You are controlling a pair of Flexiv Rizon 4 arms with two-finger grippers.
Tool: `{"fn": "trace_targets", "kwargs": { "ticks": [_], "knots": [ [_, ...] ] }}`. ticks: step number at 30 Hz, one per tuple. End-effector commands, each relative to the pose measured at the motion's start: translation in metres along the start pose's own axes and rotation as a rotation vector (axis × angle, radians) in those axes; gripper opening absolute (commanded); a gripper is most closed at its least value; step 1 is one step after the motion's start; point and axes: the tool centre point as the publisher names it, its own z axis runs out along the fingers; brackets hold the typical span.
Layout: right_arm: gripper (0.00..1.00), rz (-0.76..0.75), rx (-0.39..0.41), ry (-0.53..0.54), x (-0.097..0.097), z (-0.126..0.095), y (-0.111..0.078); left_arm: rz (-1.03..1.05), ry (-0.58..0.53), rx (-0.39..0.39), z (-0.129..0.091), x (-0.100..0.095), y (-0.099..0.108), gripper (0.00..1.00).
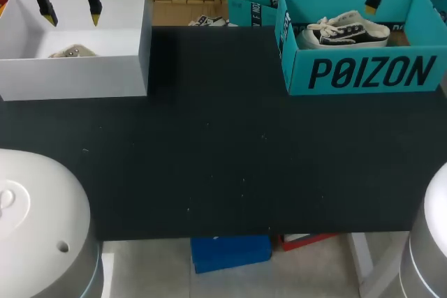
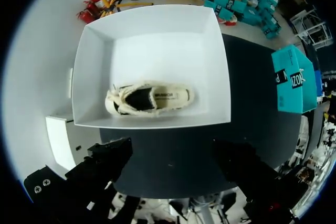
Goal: Take the shoe out of the shoebox, open the shoe tongue, remove and reinsert the insole, then place the shoe into the shoebox
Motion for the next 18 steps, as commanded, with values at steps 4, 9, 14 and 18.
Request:
{"fn": "trace_targets", "kwargs": {
  "ticks": [4, 9, 14, 18],
  "knots": [
    [1.0, -0.803, -0.058, 0.144, 0.0001, -0.0095, -0.0065, 0.0, -0.002, -0.002, -0.0009, 0.0002, 0.0004, 1.0],
    [1.0, -0.803, -0.058, 0.144, 0.0001, -0.0095, -0.0065, 0.0, -0.002, -0.002, -0.0009, 0.0002, 0.0004, 1.0],
    [1.0, -0.803, -0.058, 0.144, 0.0001, -0.0095, -0.0065, 0.0, -0.002, -0.002, -0.0009, 0.0002, 0.0004, 1.0],
    [1.0, -0.806, -0.041, 0.133, -0.0018, -0.0082, -0.0079, 0.0, -0.002, -0.002, -0.0009, 0.0002, 0.0004, 1.0]
  ]
}}
